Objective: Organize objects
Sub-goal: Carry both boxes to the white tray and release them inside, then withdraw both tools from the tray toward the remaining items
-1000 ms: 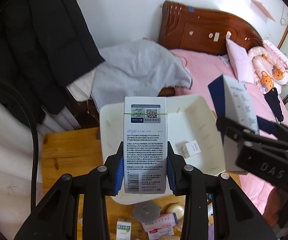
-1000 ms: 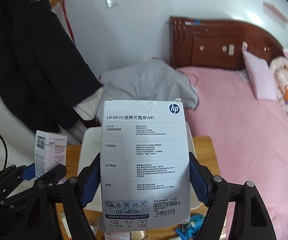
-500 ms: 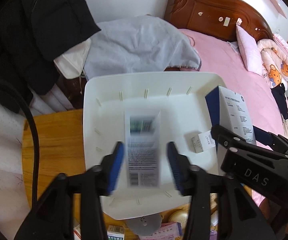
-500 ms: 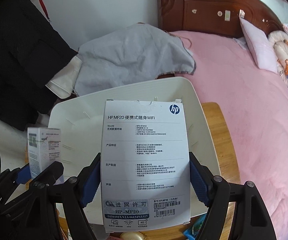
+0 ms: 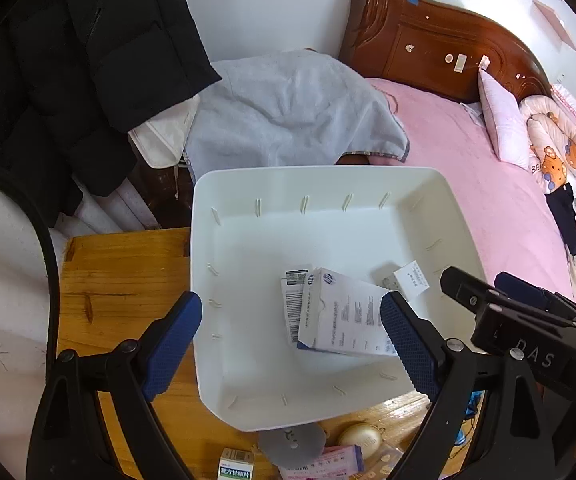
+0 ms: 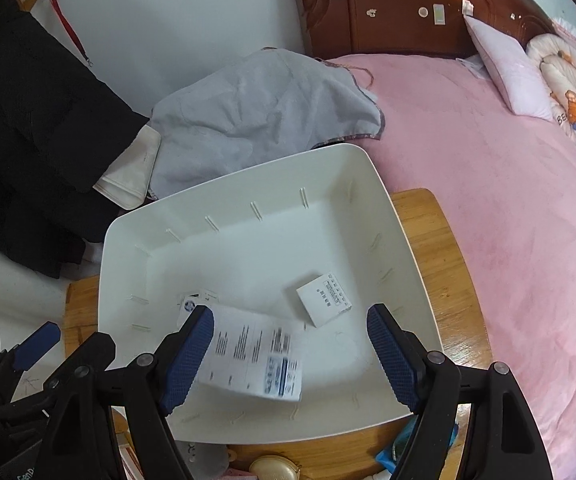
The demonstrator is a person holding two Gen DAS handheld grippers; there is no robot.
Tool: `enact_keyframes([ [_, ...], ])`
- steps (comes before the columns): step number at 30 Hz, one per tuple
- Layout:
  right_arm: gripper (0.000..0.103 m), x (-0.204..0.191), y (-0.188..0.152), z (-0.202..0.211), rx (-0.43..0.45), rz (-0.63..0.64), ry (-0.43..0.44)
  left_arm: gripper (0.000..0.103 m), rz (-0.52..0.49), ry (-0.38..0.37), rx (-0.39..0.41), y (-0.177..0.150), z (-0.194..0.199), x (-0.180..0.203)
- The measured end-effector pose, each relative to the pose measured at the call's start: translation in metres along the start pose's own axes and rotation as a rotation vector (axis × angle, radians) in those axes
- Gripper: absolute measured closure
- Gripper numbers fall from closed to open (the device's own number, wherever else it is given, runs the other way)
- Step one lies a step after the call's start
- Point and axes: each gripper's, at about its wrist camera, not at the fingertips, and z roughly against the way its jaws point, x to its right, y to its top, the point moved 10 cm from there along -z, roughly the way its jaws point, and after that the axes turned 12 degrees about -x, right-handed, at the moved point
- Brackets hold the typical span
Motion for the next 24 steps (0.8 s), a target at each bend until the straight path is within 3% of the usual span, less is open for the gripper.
enact_keyframes([
  [12,0.023,-0.006,-0.021,0.061,0.053,0.092,0.012,0.01,-0.018,0.036,0.067,-0.013,0.061,0.01],
  [24,0.023,0.005,-0.081,0.135,0.113,0.169,0.097,0.01,-0.012,0.06,0.136,-0.053,0.125,0.026],
])
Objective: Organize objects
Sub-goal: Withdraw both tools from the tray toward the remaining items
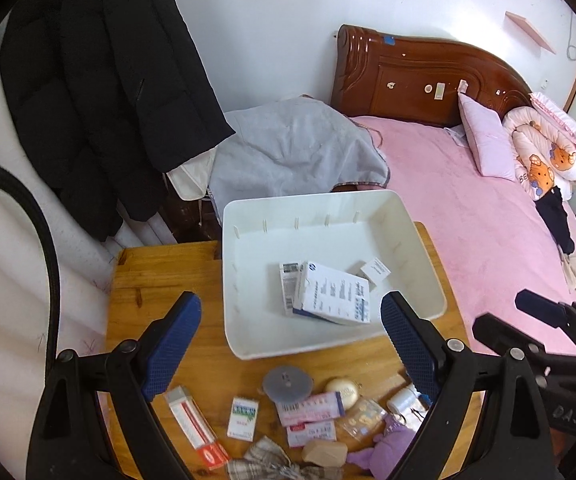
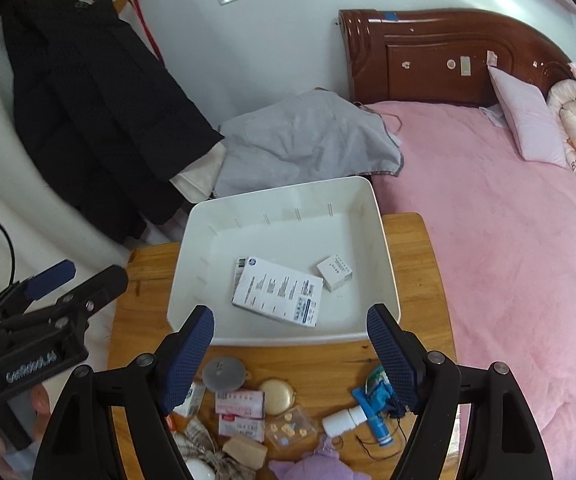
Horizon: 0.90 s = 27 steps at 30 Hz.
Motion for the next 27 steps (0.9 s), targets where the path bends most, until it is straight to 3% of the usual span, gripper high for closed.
enact_keyframes([
  [8,0.023,0.005,-0.056,0.044,0.034,0.052,0.041,0.005,-0.009,-0.01,0.05,-0.03,0.037,0.02],
  [16,0.023,0.019,-0.122,0.069,0.065,0.079,0.054,0.005,-0.051,-0.061,0.046,-0.065,0.049,0.058],
  [21,0.023,0.032,-0.169,0.062,0.05,0.088,0.019,0.005,-0.122,-0.122,0.008,-0.092,0.04,0.097],
  [27,0.023,0.045,-0.22,0.05,0.045,0.095,-0.034,0.005,-0.252,-0.14,-0.014,-0.126,0.027,0.144],
])
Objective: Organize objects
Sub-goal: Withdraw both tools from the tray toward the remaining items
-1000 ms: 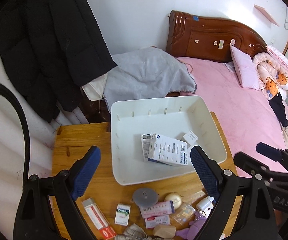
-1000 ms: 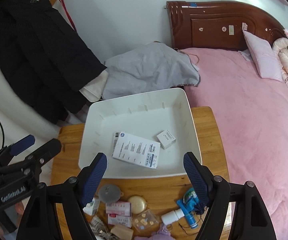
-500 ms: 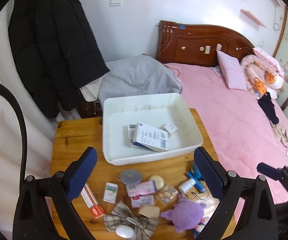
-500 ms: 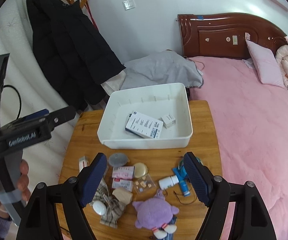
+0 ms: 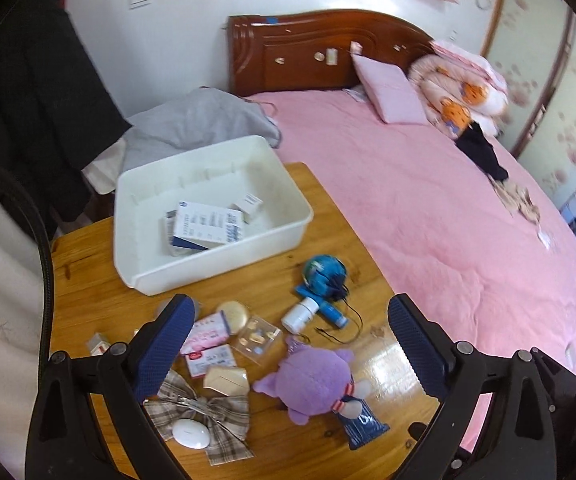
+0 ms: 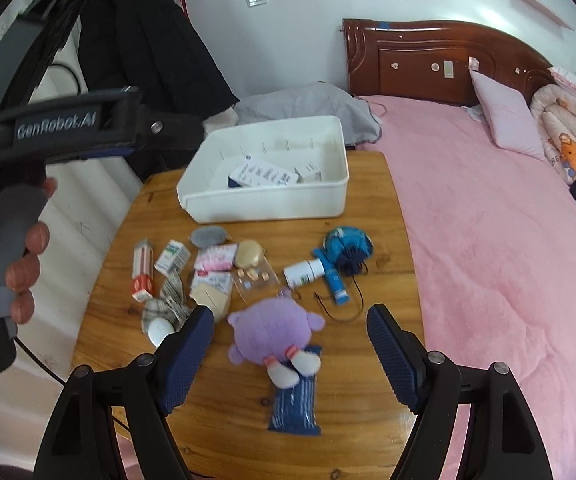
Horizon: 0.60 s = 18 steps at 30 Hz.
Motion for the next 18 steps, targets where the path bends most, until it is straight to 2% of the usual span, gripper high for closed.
enact_keyframes([
  [10,0.023,0.007,-0.064,-0.029,-0.032,0.002,-0.063,0.005,-0.183,0.003,-0.109,-0.034,-0.041,0.05],
  [18,0.023,0.006,-0.098,-0.057,-0.027,-0.006,-0.094,0.005,-0.263,0.018,-0.268,-0.072,-0.088,0.056],
])
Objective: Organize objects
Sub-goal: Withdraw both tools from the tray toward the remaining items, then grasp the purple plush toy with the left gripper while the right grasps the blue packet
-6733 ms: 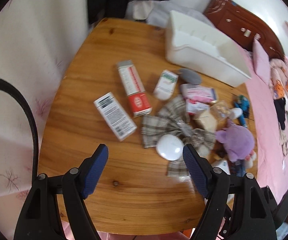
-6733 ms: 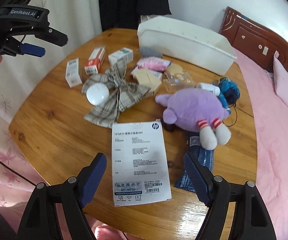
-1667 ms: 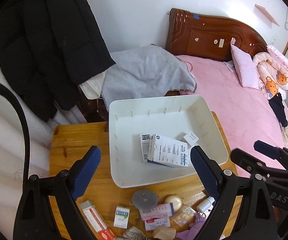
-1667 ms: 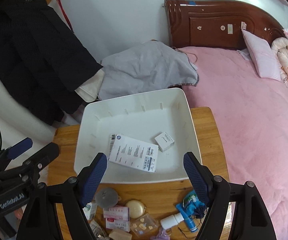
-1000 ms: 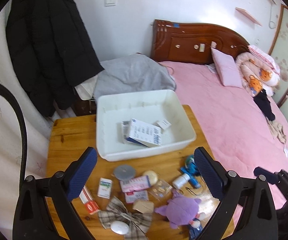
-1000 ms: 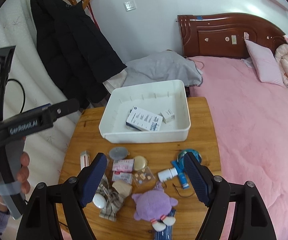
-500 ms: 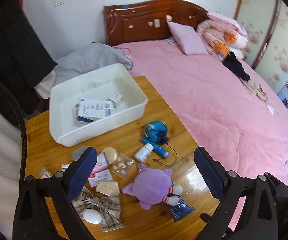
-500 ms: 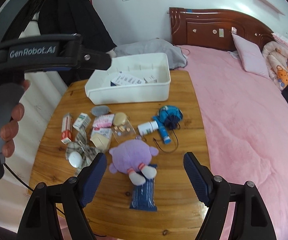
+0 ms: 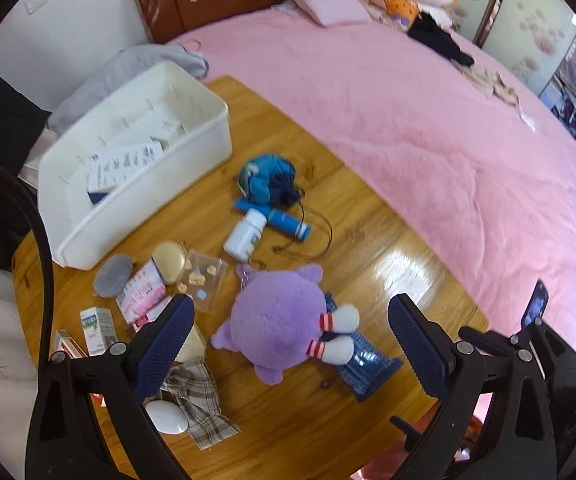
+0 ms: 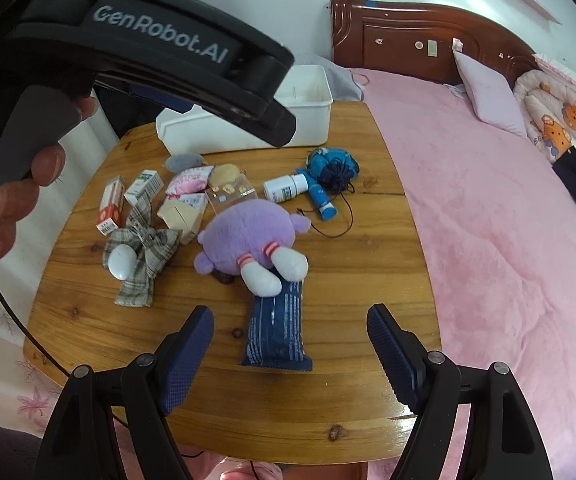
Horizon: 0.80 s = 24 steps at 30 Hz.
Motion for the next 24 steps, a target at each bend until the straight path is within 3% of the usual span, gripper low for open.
enact_keyframes([
  [6,0.023,0.0,-0.016,-0.035,-0.008,-0.014,-0.059,0.005,-0.046,0.005,-0.131,-0.019,-0.049,0.002],
  [11,0.023,-0.004,-0.022,-0.064,-0.037,-0.019,-0.069,0.005,-0.023,-0.008,-0.219,-0.025,-0.084,-0.004],
  [24,0.023,-0.02,-0.008,-0.117,-0.088,-0.02,-0.091,0.003,0.003,-0.014,-0.309,-0.024,-0.128,-0.009],
])
